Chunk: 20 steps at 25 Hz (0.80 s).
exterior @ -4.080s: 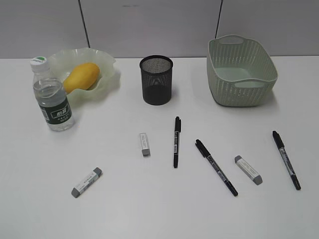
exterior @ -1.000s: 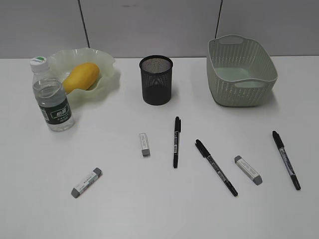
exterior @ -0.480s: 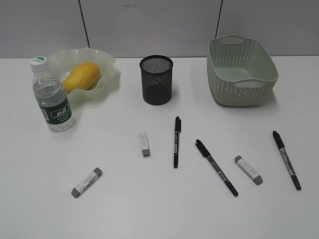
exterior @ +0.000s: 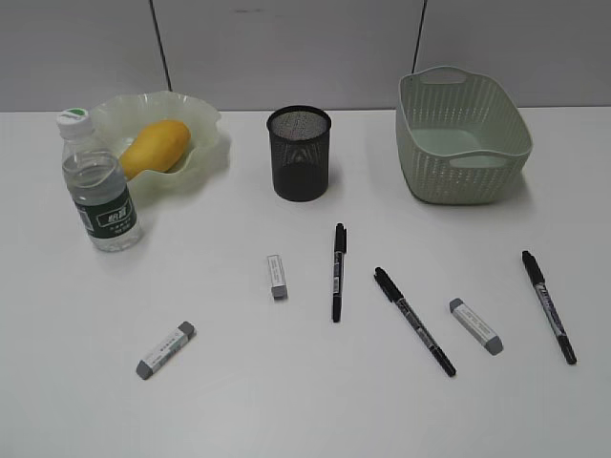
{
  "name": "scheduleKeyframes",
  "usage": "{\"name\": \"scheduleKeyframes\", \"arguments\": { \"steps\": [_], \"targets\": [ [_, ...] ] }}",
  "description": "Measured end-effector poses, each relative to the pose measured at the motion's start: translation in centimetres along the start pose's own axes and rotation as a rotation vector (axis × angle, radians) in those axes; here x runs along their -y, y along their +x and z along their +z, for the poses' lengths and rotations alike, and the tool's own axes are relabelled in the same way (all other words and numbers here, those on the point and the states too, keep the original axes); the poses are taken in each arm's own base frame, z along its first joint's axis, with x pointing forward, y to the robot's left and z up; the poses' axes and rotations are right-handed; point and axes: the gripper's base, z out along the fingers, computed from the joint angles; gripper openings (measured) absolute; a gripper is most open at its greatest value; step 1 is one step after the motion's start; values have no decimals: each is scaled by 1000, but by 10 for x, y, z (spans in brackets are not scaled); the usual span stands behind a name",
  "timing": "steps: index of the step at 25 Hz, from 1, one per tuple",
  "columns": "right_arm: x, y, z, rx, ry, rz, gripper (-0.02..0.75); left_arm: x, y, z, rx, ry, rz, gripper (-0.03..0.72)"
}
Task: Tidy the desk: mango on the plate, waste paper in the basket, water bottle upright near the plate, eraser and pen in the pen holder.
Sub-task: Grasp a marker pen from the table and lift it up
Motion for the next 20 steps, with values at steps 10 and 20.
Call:
{"name": "scheduleKeyframes", "arguments": {
  "steps": [10,20],
  "targets": [
    [4,-44,44,-81,30,117,445,0,0,0,3,-36,-17,241],
    [-12,-88,126,-296,107,51,445,0,0,0,3,-36,-17,240]
  ]
}}
